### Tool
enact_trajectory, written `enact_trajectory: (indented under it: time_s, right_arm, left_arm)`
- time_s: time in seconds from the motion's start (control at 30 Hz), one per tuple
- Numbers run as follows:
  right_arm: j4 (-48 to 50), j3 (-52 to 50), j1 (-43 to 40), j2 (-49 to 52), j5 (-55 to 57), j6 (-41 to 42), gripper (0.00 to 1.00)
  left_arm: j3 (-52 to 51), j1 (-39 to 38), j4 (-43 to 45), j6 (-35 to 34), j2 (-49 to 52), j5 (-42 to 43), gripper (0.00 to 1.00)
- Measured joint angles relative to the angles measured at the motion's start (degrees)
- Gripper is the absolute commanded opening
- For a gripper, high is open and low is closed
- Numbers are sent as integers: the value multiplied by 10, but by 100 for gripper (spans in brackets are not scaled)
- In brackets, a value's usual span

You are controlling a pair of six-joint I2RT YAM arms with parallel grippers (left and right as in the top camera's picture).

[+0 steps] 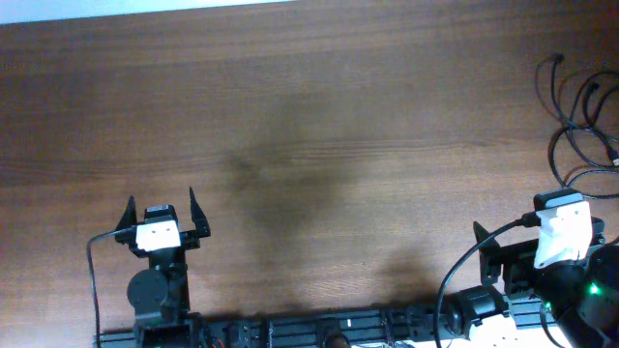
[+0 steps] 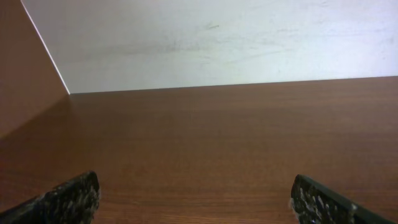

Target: Untangle cables

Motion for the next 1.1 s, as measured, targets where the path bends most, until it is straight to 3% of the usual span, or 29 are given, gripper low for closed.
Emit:
enact_trajectory:
  time_s: [0.87, 0.97, 1.1]
  right_arm:
    - [0, 0, 0, -4, 23, 0, 99]
    - [29, -12, 0, -33, 34, 0, 99]
    - [153, -100, 0, -136, 64, 0, 99]
  left_arm:
    - [0, 0, 0, 0, 0, 3, 99]
    - [0, 0, 0, 0, 0, 3, 99]
    - [0, 0, -1, 0, 0, 3, 99]
